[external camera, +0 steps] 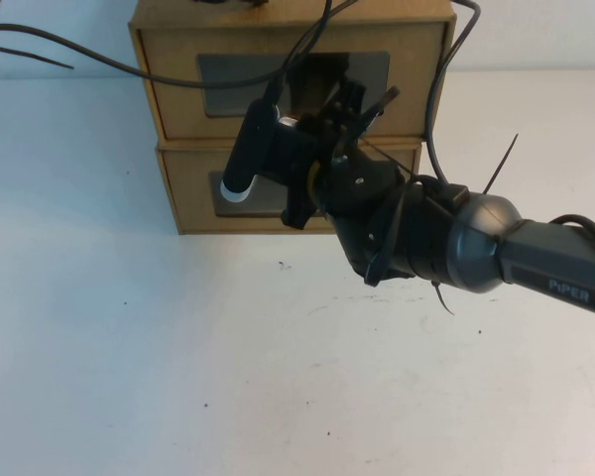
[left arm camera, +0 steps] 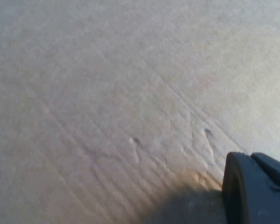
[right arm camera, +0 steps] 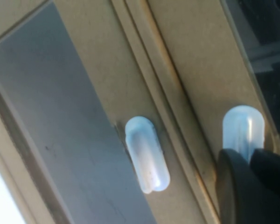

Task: Open the shoe box
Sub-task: 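Pull the top drawer of the cardboard box fully open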

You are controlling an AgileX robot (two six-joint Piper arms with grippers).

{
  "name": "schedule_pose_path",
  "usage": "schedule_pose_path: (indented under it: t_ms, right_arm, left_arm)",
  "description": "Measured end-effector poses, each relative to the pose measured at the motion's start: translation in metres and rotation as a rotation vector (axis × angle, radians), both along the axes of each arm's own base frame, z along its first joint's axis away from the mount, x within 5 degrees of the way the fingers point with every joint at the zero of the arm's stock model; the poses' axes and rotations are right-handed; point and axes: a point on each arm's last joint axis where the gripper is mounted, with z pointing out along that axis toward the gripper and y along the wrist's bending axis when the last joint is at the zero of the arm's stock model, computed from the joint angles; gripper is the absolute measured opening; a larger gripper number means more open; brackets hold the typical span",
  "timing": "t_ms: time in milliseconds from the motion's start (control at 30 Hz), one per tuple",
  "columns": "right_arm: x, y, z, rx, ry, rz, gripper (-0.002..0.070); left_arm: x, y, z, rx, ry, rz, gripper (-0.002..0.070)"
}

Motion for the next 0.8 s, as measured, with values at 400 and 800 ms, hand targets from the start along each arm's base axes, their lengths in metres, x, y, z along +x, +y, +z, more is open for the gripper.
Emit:
schedule_pose_path:
  t_ms: [400, 800]
  right_arm:
    - [-0.001, 0.001, 0.0, -0.051, -0.018, 0.008, 0.0015]
    - [-0.012, 0.004, -0.005, -0.146, -0.049, -0.002, 0.0011]
  left_arm:
    - [0.0, 0.0, 0.0, 0.0, 0.0, 0.0, -0.0005]
    - [0.0, 0.0, 0.0, -0.002, 0.007, 0.001, -0.0005]
